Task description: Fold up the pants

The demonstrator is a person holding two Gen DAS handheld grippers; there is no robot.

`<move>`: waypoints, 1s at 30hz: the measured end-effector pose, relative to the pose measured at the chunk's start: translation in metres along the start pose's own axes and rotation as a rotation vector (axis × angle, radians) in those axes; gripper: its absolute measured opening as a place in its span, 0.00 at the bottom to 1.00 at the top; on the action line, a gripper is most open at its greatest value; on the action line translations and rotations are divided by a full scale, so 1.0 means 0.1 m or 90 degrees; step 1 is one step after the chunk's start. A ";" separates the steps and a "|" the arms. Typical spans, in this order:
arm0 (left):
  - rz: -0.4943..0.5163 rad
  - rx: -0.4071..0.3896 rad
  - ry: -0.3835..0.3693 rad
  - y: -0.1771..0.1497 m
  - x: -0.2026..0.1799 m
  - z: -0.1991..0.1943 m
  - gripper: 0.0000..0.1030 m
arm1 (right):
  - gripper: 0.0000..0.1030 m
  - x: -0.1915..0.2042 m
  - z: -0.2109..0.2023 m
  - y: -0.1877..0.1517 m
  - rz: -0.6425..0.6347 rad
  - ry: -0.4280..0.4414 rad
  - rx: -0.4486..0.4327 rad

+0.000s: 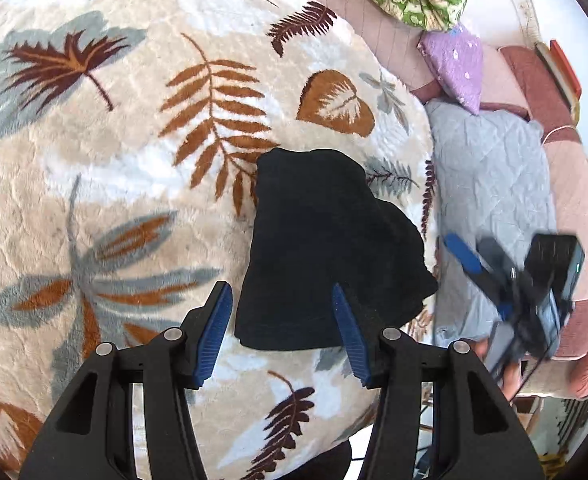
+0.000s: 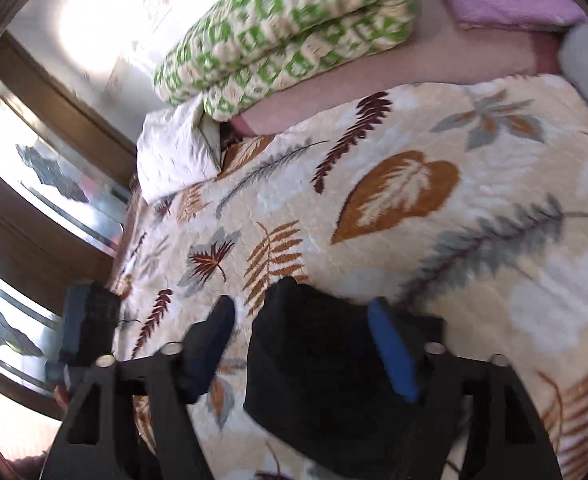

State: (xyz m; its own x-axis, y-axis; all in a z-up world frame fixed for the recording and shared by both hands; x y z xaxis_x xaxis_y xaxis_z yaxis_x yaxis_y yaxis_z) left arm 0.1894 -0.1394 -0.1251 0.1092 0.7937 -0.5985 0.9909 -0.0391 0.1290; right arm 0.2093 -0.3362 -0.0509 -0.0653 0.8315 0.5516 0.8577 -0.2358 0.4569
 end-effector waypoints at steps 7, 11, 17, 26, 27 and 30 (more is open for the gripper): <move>0.037 0.027 0.070 0.03 -0.06 0.27 0.50 | 0.77 -0.62 -0.13 -0.47 0.097 -0.022 0.025; 0.080 0.014 0.121 0.06 -0.03 0.26 0.50 | 0.77 -0.82 0.00 -0.64 0.139 -0.001 0.039; 0.126 0.038 0.117 0.03 -0.07 0.37 0.50 | 0.77 -0.82 0.16 -0.61 0.145 0.026 0.046; 0.122 0.073 0.081 -0.02 -0.11 0.48 0.50 | 0.77 -0.91 0.23 -0.62 0.153 0.021 0.065; 0.117 0.077 0.074 -0.02 -0.12 0.50 0.50 | 0.77 -0.92 0.22 -0.61 0.152 0.021 0.061; 0.109 0.092 0.069 -0.03 -0.10 0.60 0.62 | 0.79 -0.89 0.26 -0.61 0.145 0.030 0.074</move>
State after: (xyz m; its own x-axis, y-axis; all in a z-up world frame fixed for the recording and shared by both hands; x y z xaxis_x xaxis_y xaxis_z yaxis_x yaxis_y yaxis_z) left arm 0.1897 -0.1835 -0.1668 0.2758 0.8280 -0.4882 0.9603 -0.2592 0.1029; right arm 0.1755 -0.3832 -0.1460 0.1153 0.7382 0.6646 0.9055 -0.3531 0.2352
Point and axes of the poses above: each gripper's, at about its wrist camera, not at the fingertips, and z roughly the way its jaws point, x to its left, y to its top, the point moved 9 cm from there along z, roughly the way its jaws point, and after that the axes turned 2 degrees about z, right-handed, at the moved point
